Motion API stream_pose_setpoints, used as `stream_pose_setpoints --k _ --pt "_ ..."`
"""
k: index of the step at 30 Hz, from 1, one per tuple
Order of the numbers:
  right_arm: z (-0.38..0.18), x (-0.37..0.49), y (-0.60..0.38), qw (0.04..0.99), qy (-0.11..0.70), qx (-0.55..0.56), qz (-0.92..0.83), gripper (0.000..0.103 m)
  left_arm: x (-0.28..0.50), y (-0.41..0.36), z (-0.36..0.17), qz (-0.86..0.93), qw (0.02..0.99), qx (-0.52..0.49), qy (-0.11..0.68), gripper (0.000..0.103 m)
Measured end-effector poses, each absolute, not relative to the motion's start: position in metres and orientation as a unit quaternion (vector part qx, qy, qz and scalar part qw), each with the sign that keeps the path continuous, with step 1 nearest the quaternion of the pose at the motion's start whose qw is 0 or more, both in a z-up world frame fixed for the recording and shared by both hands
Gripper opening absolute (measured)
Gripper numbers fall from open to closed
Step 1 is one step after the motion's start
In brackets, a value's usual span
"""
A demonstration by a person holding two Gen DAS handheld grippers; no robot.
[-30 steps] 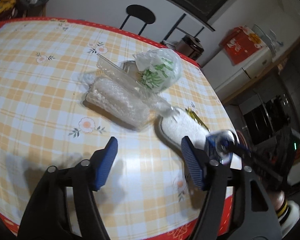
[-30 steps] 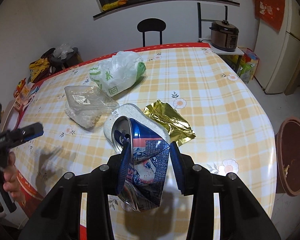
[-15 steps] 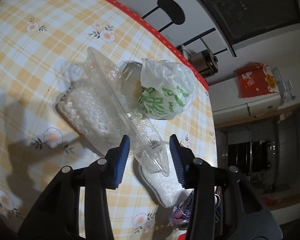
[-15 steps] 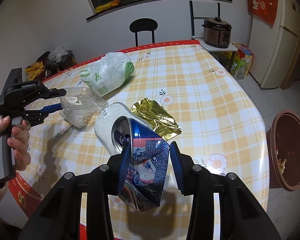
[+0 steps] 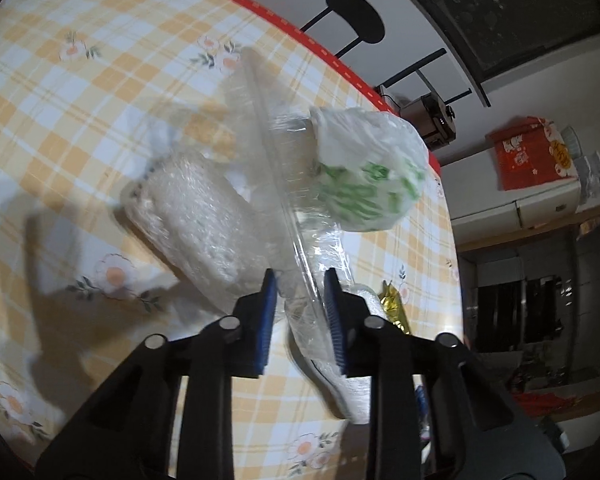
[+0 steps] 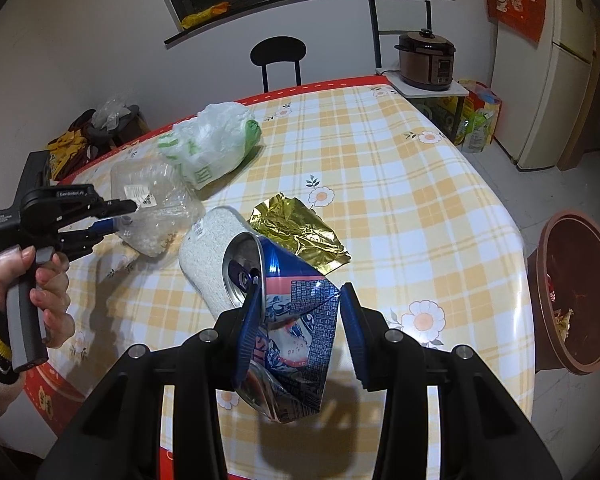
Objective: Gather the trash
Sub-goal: 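Grasp the clear plastic container with the left tool while the right tool holds the can, then carry the blue can into the brown bin and open the right tool while the left holds the container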
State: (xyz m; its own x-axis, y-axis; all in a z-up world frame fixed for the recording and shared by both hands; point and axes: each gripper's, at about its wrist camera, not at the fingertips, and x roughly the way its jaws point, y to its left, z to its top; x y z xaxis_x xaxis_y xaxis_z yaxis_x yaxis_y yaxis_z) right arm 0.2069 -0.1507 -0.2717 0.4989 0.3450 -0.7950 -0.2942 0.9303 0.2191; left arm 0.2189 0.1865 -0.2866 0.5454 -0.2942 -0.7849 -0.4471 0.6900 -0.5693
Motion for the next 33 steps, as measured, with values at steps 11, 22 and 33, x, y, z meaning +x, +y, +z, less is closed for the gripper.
stream_pose_setpoints --k 11,22,33 --pt "-0.256 0.207 -0.149 0.871 0.448 0.04 0.197 0.04 0.175 0.187 -0.243 0.042 0.839 -0.328 0.433 0.013" --pt "-0.245 0.197 -0.156 0.877 0.435 0.047 0.199 0.04 0.113 0.195 -0.217 0.073 0.873 -0.263 0.403 0.013" --pt "-0.227 0.199 -0.183 0.885 0.413 0.054 0.207 0.04 0.091 0.161 -0.199 0.071 0.89 -0.235 0.385 0.012"
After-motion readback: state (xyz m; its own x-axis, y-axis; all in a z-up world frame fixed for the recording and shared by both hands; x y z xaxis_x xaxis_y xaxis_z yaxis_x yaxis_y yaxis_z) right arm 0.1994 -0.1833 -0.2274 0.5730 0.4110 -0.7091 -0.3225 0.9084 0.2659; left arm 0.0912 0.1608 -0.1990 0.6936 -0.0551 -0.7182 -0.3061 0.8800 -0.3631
